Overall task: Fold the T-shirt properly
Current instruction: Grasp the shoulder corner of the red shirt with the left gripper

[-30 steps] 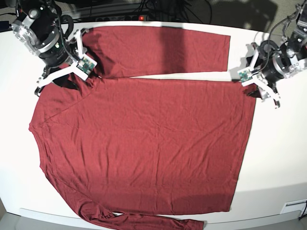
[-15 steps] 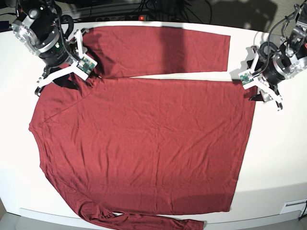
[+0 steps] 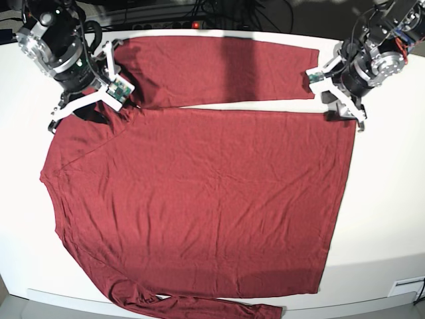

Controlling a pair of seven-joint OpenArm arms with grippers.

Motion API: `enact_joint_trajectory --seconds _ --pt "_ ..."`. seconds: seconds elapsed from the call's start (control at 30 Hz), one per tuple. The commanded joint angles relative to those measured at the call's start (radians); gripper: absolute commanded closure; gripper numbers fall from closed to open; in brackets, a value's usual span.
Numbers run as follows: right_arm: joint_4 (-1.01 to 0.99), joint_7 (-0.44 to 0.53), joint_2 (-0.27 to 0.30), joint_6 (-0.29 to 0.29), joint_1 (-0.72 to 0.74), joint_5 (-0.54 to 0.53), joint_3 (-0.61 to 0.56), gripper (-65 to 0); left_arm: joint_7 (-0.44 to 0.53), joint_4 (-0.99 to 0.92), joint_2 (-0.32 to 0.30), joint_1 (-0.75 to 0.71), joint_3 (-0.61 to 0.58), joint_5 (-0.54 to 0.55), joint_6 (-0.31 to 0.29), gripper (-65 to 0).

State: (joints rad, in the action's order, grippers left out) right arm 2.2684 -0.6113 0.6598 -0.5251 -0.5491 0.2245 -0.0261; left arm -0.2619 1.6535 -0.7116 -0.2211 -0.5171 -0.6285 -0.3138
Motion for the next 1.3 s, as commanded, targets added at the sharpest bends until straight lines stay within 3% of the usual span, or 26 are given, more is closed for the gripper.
enact_joint_trajectory --seconds 0.0,0.3,0.6,0.7,0.9,1.07,1.17,1.27 --pt "0.018 0.008 0.013 0.012 0.001 -0.002 0.007 -19.7 -0.008 -0.012 -0.012 0.009 0.005 -0.001 0.005 -28.9" --pt "0.018 0.005 0.013 0.012 0.001 -0.002 0.007 -19.7 -0.038 -0.177 0.022 0.06 0.005 0.0 0.026 -28.9" --pt "0.018 0.004 0.013 0.011 0.001 -0.002 0.007 -19.7 -0.068 -0.185 -0.092 0.052 0.005 0.0 0.026 -28.9" --pt "0.018 0.004 0.013 0.012 0.001 -0.002 0.007 -19.7 -0.055 -0.185 -0.1 0.053 0.005 0.0 0.026 -28.9" --pt "0.018 0.004 0.013 0.012 0.001 -0.002 0.007 -19.7 0.05 -0.185 -0.029 0.056 0.005 0.0 0.026 -28.9" --pt "0.018 0.003 0.013 0.012 0.001 -0.002 0.007 -19.7 0.049 -0.185 0.052 0.055 0.005 0.0 0.023 -28.9" --pt "0.018 0.001 0.013 0.012 0.001 -0.002 0.007 -19.7 0.036 -0.185 0.06 0.055 0.005 0.0 0.023 -28.9" --pt "0.018 0.001 0.013 0.012 0.001 -0.002 0.007 -19.7 -0.046 -0.185 0.056 0.054 0.005 0.018 0.023 -28.9"
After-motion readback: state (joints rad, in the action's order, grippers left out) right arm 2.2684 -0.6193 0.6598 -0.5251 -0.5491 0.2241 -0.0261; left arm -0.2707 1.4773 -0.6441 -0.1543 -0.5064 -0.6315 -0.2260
